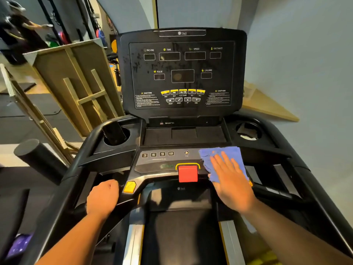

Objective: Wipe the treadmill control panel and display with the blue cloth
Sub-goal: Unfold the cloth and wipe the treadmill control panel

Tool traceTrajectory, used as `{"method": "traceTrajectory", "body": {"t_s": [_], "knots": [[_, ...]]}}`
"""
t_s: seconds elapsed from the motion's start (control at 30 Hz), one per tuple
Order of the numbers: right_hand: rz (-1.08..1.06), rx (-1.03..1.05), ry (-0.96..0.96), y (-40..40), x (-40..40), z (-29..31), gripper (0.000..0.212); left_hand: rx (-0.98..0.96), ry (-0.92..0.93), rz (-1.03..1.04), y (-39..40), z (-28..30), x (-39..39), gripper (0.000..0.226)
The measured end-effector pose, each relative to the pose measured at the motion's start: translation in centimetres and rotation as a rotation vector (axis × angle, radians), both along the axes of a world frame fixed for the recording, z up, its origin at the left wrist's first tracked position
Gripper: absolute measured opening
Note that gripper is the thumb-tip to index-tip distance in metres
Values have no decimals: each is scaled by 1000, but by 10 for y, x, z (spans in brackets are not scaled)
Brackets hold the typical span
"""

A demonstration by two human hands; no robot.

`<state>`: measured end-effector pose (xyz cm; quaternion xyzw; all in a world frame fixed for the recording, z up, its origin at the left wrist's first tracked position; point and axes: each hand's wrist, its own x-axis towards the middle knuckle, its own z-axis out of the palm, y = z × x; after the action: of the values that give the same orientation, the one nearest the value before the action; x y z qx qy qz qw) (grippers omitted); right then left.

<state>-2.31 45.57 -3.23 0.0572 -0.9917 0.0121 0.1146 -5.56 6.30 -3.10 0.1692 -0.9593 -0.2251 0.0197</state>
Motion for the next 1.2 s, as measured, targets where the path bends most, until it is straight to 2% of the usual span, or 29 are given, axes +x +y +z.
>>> {"method": "traceTrajectory", "body": {"t_s": [0.07, 0.13, 0.2, 0.3, 0.37, 0.43, 0.53, 0.57, 0.63, 0.73, 0.8, 0.87, 0.97, 1.07, 1.1, 1.2], "knots": [[-178, -90, 34, -17, -11, 5, 67, -3, -2, 2, 0, 2, -1, 42], [-278, -141, -18, -42, -24, 14, 75, -11, -11, -1, 0, 2, -1, 42], [-167, -82, -67, -52, -28, 13, 76, -21, -17, -7, 0, 2, 0, 42], [155, -36, -82, -23, -13, 3, 71, -21, -13, -12, -1, 2, 1, 43], [169, 20, -28, 3, -4, -1, 71, -2, -9, -11, -1, 1, 0, 44], [28, -21, 8, 11, 0, -2, 69, 16, -2, -2, 0, 0, 0, 45], [-301, -234, -1, -22, -19, 8, 68, 37, 6, 17, 0, 1, -2, 45], [-357, -234, -16, -35, -26, 14, 70, 32, -1, 17, 0, 1, -1, 45], [-247, -135, -47, -47, -31, 17, 74, 23, -1, 10, 0, 1, -1, 44], [97, -95, -147, -22, -20, 12, 72, 29, 6, 8, 0, 1, 0, 44], [136, -36, -146, 5, -9, 2, 75, 46, 10, 20, 0, 0, 0, 44], [38, -23, -58, 17, 0, -4, 75, 47, 6, 21, 0, 0, 0, 45], [-241, -96, 63, -4, -12, -5, 68, 36, 8, 12, -1, 1, -1, 44], [-361, -176, -3, -38, -37, 14, 72, 29, 13, 8, 1, 2, 0, 44], [-315, -146, -18, -44, -40, 14, 74, 34, 16, 9, 1, 3, 0, 44], [24, -51, -49, -31, -28, 2, 71, 58, 18, 24, 0, 1, 0, 45]]}}
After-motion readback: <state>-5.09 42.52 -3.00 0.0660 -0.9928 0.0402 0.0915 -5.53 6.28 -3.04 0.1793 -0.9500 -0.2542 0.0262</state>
